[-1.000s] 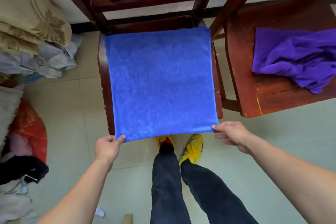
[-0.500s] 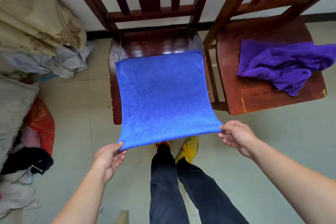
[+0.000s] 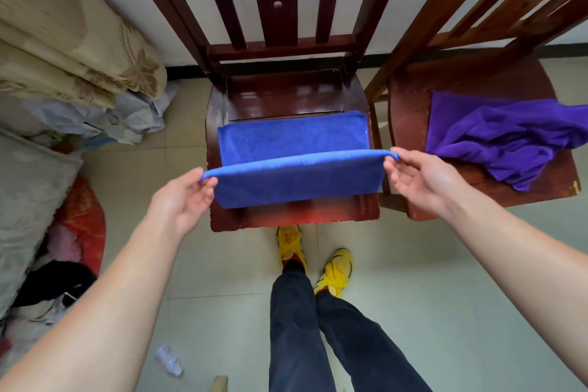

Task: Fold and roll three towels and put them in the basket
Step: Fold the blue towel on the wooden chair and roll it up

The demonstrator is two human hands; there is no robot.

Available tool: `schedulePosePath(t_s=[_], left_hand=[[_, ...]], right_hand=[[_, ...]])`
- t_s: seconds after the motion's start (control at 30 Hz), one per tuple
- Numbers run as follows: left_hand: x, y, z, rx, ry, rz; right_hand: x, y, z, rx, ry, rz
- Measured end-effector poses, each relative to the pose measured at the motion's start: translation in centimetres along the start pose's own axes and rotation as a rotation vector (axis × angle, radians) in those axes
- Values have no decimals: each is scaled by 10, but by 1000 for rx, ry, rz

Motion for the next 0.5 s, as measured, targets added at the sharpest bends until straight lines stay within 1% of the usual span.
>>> schedulePosePath(t_s=[0.2,0.5], left_hand=[[-51,-61,35,53,-8,-12],[-83,-119,43,102,-156,58]], right_hand=[[-40,-57,-17,-12,-33,12],[-64,-121,-22,-13,40,117]])
Point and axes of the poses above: each hand's wrist, its own y-axis away from the middle knuckle, its own x-axis out of the back of the hand, z = x × y, the point moved 6 cm from there along -y, towards the middle knuckle, and after that the axes turned 5 degrees about x, right-handed, at the moved point
